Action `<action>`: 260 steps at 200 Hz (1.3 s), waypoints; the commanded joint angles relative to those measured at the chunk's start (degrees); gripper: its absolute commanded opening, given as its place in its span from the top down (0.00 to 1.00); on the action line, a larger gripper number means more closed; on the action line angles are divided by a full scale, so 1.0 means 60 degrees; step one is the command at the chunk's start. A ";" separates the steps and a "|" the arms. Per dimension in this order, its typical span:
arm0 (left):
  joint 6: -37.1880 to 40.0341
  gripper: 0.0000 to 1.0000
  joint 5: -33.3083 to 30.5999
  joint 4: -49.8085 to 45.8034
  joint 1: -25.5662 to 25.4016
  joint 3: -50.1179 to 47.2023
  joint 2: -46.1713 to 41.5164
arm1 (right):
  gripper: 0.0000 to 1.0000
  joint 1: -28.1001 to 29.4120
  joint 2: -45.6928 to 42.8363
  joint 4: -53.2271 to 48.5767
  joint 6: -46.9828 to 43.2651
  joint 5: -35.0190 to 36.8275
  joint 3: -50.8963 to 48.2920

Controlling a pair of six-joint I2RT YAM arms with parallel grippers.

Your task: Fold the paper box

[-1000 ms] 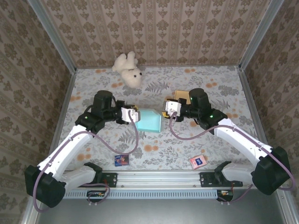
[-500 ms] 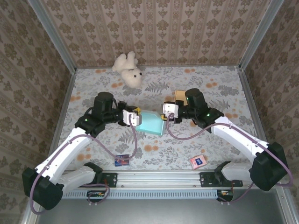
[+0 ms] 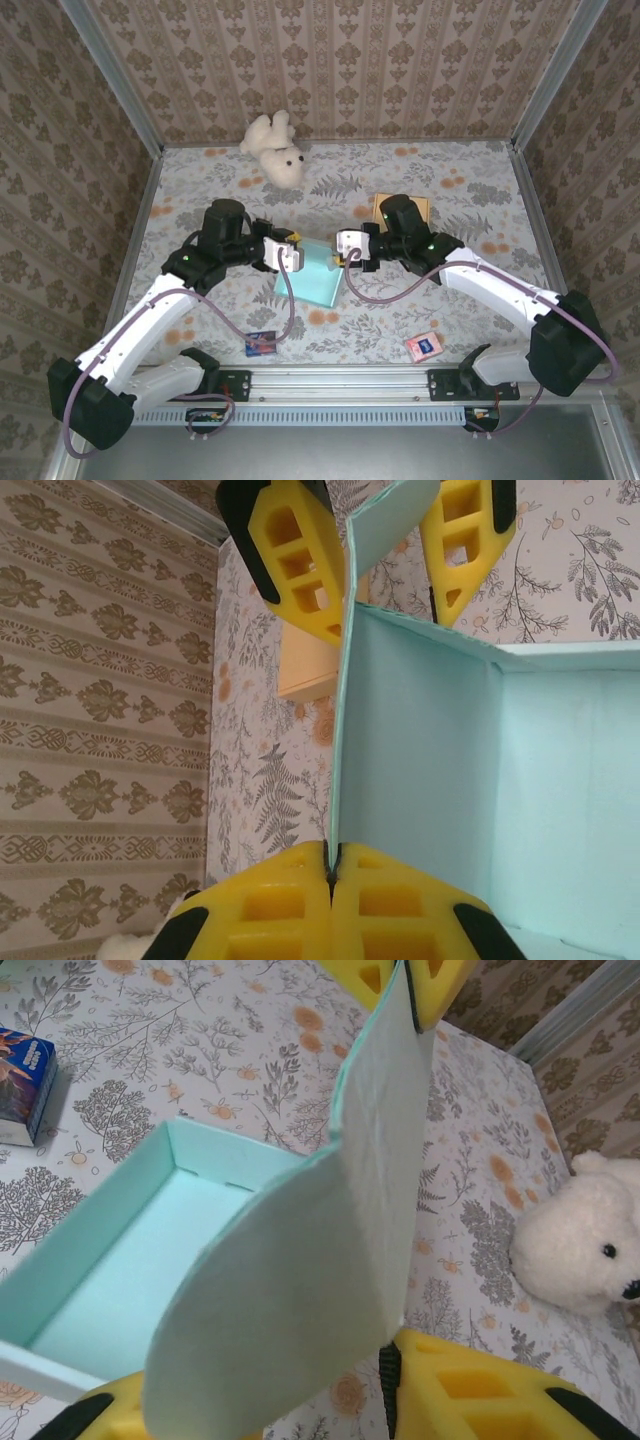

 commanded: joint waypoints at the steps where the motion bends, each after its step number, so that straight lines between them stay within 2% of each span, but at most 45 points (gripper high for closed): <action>1: 0.0231 1.00 0.0526 0.0056 -0.0187 -0.0056 -0.0140 | 0.65 0.0139 0.0141 0.0436 0.0065 -0.0325 0.0328; 53: 0.0335 1.00 0.0530 -0.0099 -0.0280 -0.0009 -0.0177 | 0.73 0.0143 0.0114 0.0301 -0.0031 -0.0196 0.0319; 87: 0.0348 1.00 0.0415 -0.0070 -0.0309 -0.0035 -0.0170 | 0.84 0.0139 0.0053 0.0069 -0.0140 -0.0136 0.0274; 106: 0.0035 1.00 0.0497 0.0058 -0.0316 0.0036 -0.0191 | 0.86 0.0128 -0.0004 0.0159 -0.0153 -0.0004 0.0124; 120: -0.0269 0.89 0.0595 0.0065 -0.0310 0.0110 -0.0184 | 0.89 0.0081 -0.0027 0.0340 -0.0119 0.0024 -0.0114; 132: -0.0457 0.84 0.0689 0.0047 -0.0308 0.0195 -0.0156 | 0.91 -0.0013 -0.0044 0.0631 -0.0008 -0.0026 -0.0370; 153: -0.1230 0.76 0.0844 0.0335 -0.0219 0.0410 -0.0183 | 0.92 -0.0207 -0.0014 0.1109 0.0185 -0.0219 -0.0776; 179: -0.2812 0.75 0.1045 0.0804 0.0036 0.0834 -0.0323 | 0.92 -0.0457 0.0010 0.1625 0.0372 -0.0379 -0.1186; 198: -0.4267 0.75 0.0768 0.1455 0.0072 0.1021 -0.0537 | 0.92 -0.0640 -0.0059 0.2003 0.0525 -0.0460 -0.1457; 212: -0.5721 0.74 0.0004 0.1798 0.0057 0.1391 -0.0582 | 0.92 -0.0743 -0.0153 0.2211 0.0613 -0.0522 -0.1639; 224: -0.7196 0.69 -0.1220 0.1834 0.0065 0.1956 -0.0459 | 0.92 -0.0824 -0.0241 0.2333 0.0650 -0.0587 -0.1772; 230: -0.8213 0.63 -0.2259 0.1780 0.0057 0.2258 -0.0309 | 0.92 -0.0849 -0.0292 0.2410 0.0671 -0.0598 -0.1838; 240: -0.9943 0.43 -0.4323 0.1257 0.0068 0.2945 0.0065 | 0.92 -0.0899 -0.0369 0.2531 0.0708 -0.0652 -0.1936; 247: -1.0855 0.39 -0.5200 0.0570 0.0160 0.3521 0.0412 | 0.92 -0.0930 -0.0415 0.2645 0.0767 -0.0683 -0.2010; 260: -1.2457 0.30 -0.6176 -0.0805 0.0422 0.4512 0.1030 | 0.92 -0.0984 -0.0467 0.2895 0.0883 -0.0751 -0.2154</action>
